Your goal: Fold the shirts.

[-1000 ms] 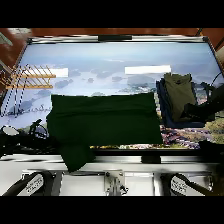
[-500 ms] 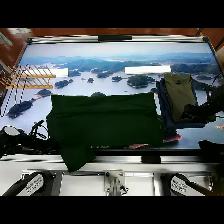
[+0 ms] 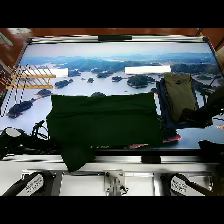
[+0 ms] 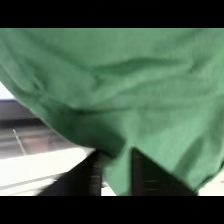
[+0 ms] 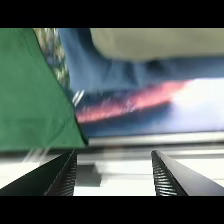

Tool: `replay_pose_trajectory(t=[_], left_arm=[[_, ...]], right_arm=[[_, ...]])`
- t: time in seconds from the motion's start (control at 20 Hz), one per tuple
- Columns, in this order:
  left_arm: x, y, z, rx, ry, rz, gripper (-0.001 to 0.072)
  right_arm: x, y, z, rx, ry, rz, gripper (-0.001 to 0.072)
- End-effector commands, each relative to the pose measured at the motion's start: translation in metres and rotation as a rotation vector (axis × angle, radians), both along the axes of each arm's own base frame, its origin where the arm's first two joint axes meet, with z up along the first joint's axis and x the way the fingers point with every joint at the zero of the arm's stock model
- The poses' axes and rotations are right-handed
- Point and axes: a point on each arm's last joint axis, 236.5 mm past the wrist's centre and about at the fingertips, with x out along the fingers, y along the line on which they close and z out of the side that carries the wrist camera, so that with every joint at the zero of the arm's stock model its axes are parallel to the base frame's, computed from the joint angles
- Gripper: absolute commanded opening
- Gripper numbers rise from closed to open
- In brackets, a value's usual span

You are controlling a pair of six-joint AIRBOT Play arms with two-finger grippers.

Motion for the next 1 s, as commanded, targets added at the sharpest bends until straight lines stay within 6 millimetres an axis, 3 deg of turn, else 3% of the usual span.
replay_pose_trajectory(t=[0.0,0.05,0.1,0.5,0.75,0.95], left_arm=[[0.006,0.005,-0.004,0.027,-0.019,0.026,0.0098],[0.005,0.005,-0.004,0.024,-0.021,0.014,0.0050],[0.004,0.004,-0.003,0.021,-0.017,0.011,0.0049],[-0.003,-0.001,0.001,-0.004,-0.011,-0.040,0.0048],[-0.002,0.000,0.001,-0.003,-0.015,-0.042,0.0048],[0.011,0.005,0.005,0.019,-0.053,-0.036,0.0048]], right_arm=[[-0.030,0.035,-0.023,0.145,0.087,0.026,0.0593],[-0.035,0.049,-0.028,0.205,0.093,0.030,0.0593],[-0.038,0.061,-0.031,0.254,0.089,0.038,0.0593],[-0.070,0.087,-0.078,0.273,0.142,0.029,0.0593],[-0.056,0.095,-0.089,0.222,0.087,0.038,0.0593],[-0.062,0.089,-0.096,0.122,0.118,0.094,0.0592]])
